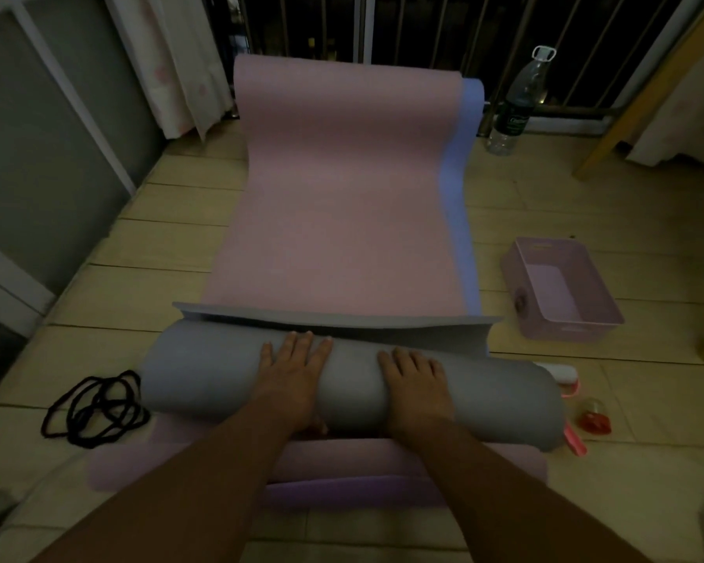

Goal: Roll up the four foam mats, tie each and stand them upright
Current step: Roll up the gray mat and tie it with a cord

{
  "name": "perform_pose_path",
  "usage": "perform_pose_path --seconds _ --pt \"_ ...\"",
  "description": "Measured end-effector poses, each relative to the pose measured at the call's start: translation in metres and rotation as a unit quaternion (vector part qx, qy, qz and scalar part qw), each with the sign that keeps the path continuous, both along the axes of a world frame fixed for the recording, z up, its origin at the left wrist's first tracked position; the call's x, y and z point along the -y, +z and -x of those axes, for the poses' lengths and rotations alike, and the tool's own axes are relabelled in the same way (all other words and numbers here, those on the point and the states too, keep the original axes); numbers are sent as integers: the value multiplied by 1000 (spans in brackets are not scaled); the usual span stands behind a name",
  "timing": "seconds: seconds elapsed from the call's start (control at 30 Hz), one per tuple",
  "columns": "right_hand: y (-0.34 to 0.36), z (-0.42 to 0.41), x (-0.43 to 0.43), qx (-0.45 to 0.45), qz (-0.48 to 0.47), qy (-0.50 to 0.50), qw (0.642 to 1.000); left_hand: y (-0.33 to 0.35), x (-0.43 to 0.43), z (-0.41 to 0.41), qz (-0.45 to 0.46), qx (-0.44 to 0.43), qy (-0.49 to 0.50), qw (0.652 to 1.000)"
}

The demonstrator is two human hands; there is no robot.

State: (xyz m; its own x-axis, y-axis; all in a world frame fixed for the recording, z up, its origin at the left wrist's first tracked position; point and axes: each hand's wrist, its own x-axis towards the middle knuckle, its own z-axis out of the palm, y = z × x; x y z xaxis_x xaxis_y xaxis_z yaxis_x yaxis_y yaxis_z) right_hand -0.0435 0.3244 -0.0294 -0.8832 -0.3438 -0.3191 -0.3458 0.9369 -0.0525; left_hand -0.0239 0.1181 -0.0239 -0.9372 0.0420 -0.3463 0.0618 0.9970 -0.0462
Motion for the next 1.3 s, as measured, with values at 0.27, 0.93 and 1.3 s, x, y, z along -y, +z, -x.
perform_pose_path --seconds 0.27,0.93,1.3 --pt "25 23 3 60 1 -33 998 -1 6 -3 -28 -60 -24 998" --pt "19 33 4 68 53 -24 996 -5 15 1 -31 -37 4 999" --pt "20 43 16 88 20 -29 996 -7 22 -6 -77 -68 14 995"
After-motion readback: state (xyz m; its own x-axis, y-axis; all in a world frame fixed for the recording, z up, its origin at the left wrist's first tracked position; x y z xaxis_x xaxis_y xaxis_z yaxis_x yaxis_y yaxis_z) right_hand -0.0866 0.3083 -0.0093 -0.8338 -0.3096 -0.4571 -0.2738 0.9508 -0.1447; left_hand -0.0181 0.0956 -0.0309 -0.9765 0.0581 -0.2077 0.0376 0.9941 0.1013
